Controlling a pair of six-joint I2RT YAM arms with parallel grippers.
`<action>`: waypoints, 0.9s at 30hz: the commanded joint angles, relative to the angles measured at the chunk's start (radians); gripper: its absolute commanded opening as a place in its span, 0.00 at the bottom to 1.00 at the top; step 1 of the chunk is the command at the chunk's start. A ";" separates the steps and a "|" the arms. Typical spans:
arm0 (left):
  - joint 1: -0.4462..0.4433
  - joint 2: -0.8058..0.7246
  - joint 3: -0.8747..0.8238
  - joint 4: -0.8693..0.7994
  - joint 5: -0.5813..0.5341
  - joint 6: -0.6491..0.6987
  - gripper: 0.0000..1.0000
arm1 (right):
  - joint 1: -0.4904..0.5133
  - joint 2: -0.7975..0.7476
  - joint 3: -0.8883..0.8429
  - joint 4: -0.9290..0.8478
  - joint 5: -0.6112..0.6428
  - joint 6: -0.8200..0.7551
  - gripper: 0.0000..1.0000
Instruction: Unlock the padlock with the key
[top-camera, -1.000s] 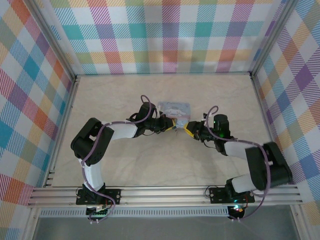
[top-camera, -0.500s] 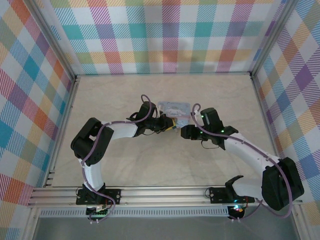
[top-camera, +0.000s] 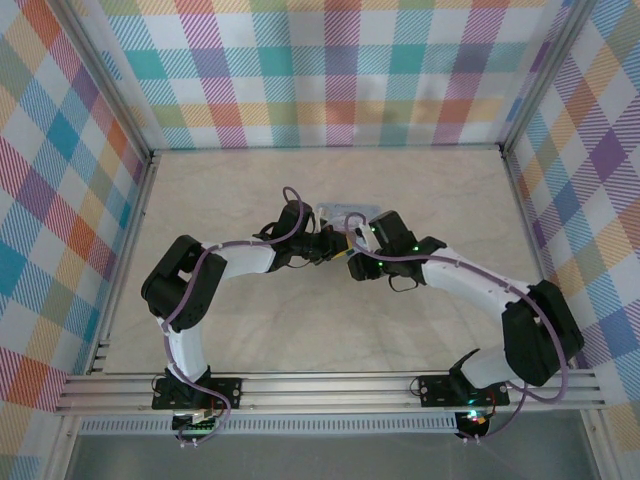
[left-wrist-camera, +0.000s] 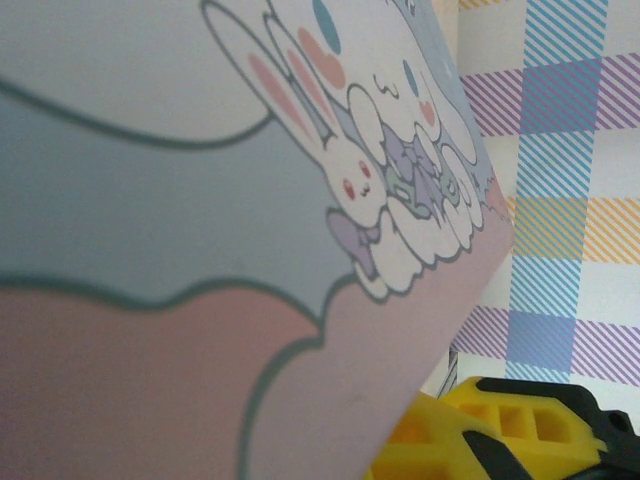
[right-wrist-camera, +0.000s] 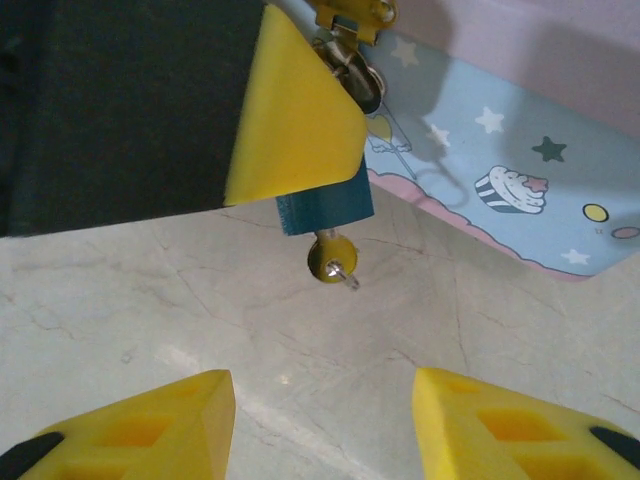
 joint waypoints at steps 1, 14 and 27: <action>-0.008 -0.045 0.031 0.012 0.037 0.001 0.05 | 0.009 0.025 0.045 -0.012 0.042 -0.049 0.50; -0.007 -0.044 0.038 0.015 0.044 -0.002 0.05 | 0.031 0.131 0.123 -0.003 0.095 -0.105 0.47; -0.007 -0.044 0.042 0.016 0.050 -0.003 0.05 | 0.040 0.186 0.150 0.014 0.123 -0.116 0.41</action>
